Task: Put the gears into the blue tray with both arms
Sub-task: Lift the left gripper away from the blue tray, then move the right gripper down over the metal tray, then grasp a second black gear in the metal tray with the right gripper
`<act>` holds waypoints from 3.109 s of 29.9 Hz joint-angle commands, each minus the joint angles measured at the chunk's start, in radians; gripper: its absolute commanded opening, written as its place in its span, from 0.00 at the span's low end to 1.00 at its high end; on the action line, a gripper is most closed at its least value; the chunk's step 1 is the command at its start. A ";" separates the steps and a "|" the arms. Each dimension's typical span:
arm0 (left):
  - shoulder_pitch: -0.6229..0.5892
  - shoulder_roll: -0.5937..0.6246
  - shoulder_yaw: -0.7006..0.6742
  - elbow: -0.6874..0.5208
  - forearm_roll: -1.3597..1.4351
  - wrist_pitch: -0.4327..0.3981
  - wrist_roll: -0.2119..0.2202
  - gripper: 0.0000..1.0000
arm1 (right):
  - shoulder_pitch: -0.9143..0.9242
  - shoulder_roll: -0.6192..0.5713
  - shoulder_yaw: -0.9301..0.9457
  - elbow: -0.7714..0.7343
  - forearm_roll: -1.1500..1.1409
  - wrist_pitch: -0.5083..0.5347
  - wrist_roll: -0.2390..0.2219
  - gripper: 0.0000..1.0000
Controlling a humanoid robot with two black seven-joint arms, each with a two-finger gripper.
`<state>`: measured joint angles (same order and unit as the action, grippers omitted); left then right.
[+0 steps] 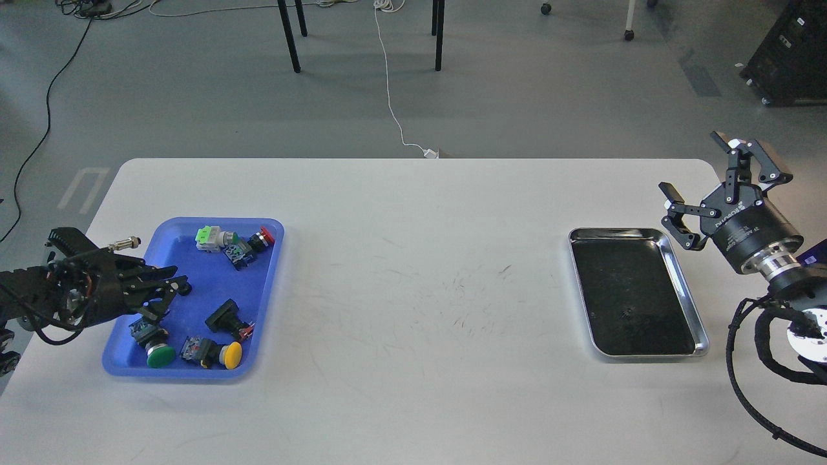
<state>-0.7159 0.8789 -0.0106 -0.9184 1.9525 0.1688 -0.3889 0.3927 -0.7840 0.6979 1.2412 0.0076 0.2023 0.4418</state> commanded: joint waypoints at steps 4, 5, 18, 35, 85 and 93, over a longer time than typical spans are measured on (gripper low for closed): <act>-0.014 0.009 -0.015 -0.017 -0.128 0.090 -0.007 0.78 | 0.001 -0.035 -0.011 0.001 -0.026 0.000 -0.003 0.98; -0.019 0.009 -0.025 -0.023 -0.195 0.100 -0.016 0.80 | 0.005 -0.058 -0.014 0.003 -0.047 -0.004 -0.005 0.98; -0.174 -0.170 -0.101 -0.040 -1.145 0.062 -0.073 0.92 | 0.135 -0.251 -0.021 0.024 -0.538 -0.005 -0.014 0.98; -0.175 -0.370 -0.609 0.180 -1.908 -0.414 0.172 0.98 | 0.805 -0.084 -0.895 -0.151 -1.245 0.026 -0.005 0.98; -0.169 -0.350 -0.678 0.196 -2.002 -0.469 0.194 0.98 | 0.816 0.137 -1.262 -0.209 -1.465 0.048 -0.098 0.43; -0.171 -0.342 -0.678 0.196 -2.000 -0.469 0.194 0.98 | 0.819 0.131 -1.282 -0.190 -1.463 0.048 -0.097 0.42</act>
<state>-0.8852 0.5358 -0.6887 -0.7225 -0.0479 -0.3008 -0.1949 1.2101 -0.6526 -0.5810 1.0424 -1.4555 0.2490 0.3453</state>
